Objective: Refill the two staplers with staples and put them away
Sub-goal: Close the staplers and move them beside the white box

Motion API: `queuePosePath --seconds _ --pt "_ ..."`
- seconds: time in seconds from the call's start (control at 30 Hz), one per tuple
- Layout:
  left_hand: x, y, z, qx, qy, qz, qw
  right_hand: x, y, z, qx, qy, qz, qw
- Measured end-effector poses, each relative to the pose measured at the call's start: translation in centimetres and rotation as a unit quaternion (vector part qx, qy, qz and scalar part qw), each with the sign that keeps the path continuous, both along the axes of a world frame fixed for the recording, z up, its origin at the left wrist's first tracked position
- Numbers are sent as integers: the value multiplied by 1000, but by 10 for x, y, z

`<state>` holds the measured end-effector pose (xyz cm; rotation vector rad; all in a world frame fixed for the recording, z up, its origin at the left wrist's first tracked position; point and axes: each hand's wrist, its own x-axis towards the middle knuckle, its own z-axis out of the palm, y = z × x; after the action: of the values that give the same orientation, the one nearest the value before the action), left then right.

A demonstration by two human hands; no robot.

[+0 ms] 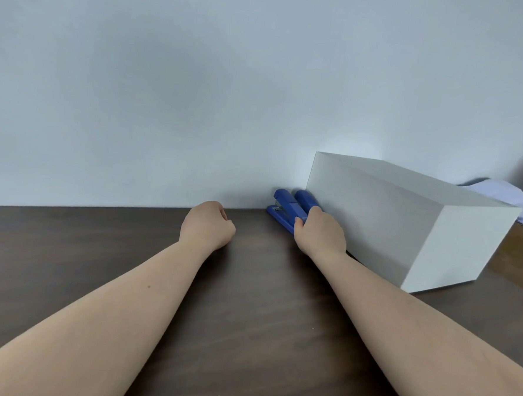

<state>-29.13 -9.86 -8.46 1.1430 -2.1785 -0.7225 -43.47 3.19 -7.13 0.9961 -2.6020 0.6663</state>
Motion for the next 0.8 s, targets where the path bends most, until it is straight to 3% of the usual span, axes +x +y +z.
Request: queuePosePath --seconds 0.47,0.8 --pt "1 1 1 1 -1 1 1000 -3 4 -8 -41 17 11 999" --pt "4 0 -2 -1 -2 -2 1000 -3 4 -8 -8 -6 18 1000"
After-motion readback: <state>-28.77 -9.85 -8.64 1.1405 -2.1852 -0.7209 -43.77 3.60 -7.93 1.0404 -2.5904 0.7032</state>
